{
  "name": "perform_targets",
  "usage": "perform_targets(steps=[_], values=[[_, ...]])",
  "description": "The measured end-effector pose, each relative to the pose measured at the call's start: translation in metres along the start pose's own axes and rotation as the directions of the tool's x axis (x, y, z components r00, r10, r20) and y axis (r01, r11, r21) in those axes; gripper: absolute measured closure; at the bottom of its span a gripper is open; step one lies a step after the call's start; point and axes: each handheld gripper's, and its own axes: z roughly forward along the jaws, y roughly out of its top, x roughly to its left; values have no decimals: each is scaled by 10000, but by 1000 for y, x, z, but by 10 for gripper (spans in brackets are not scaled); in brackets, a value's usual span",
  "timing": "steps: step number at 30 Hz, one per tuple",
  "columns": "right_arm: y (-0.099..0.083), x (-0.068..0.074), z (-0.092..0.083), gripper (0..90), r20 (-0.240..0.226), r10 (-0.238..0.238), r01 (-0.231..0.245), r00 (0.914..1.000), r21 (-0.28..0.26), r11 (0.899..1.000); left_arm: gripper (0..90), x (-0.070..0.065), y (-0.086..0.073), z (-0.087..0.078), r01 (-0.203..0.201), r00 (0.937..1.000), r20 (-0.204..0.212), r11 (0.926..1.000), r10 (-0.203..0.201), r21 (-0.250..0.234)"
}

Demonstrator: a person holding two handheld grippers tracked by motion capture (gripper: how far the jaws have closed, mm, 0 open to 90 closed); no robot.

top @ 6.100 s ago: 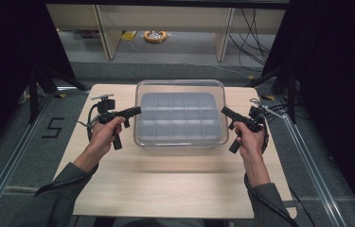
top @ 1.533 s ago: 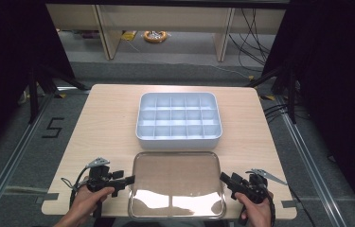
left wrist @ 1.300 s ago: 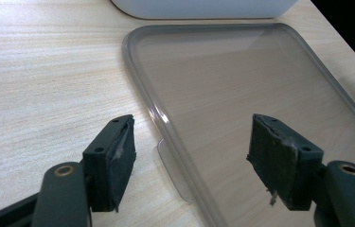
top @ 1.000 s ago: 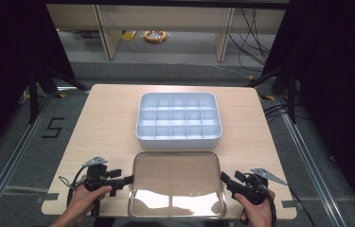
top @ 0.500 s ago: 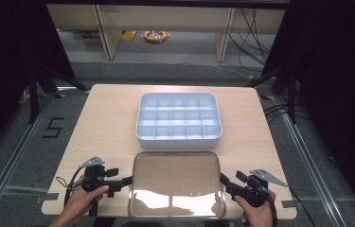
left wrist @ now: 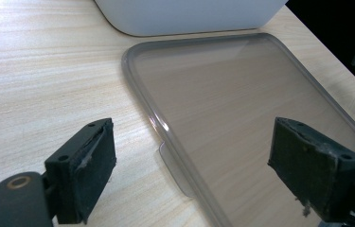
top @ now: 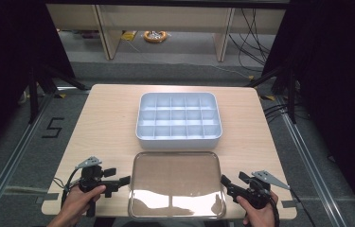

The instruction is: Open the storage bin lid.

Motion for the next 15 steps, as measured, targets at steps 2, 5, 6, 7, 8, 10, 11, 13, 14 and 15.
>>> perform_targets(steps=[2, 5, 6, 7, 8, 10, 11, 13, 14, 15], values=[[-1, 0, -2, 185, 33, -72, 72, 10000, -61, 10000, 147, -2, -1, 0, 1, 10000, -50, 9999, -2, -133], [-2, 2, -4, 165, 100, -100, 101, 9999, -86, 9999, 147, -1, -1, -2, -176, 9998, -17, 9998, 176, 23], [-3, 6, -5, 165, 149, 279, -278, 9995, -78, 9996, 147, -2, -2, -2, -199, 9998, -45, 9998, 199, -62], [-3, 6, -5, 165, 149, 279, -278, 9995, -78, 9996, 147, -2, -2, -2, -199, 9998, -45, 9998, 199, -62], [-3, 4, -7, 163, 100, 47, -46, 9999, -109, 9999, 147, -2, -2, -3, -286, 9996, -66, 9996, 286, 29], [-5, 3, -7, 162, 194, -79, 83, 9998, -160, 9998, 147, -4, -2, -4, -274, 9996, -100, 9996, 273, -56], [-4, 3, -8, 162, 171, -125, 128, 9998, -148, 9998, 147, -5, -3, -4, -298, 9994, -174, 9995, 296, -99], [-5, 3, -8, 162, 47, -37, 38, 10000, -207, 9998, 147, -6, -3, -5, -312, 9994, -152, 9994, 310, -133], [-6, 3, -10, 163, 56, -156, 157, 9999, -150, 9998, 147, -8, -4, -6, -380, 9992, -124, 9991, 378, -167], [-6, 3, -10, 163, 98, -248, 250, 9996, -166, 9995, 147, -8, -4, -6, -380, 9992, -124, 9991, 378, -167]])
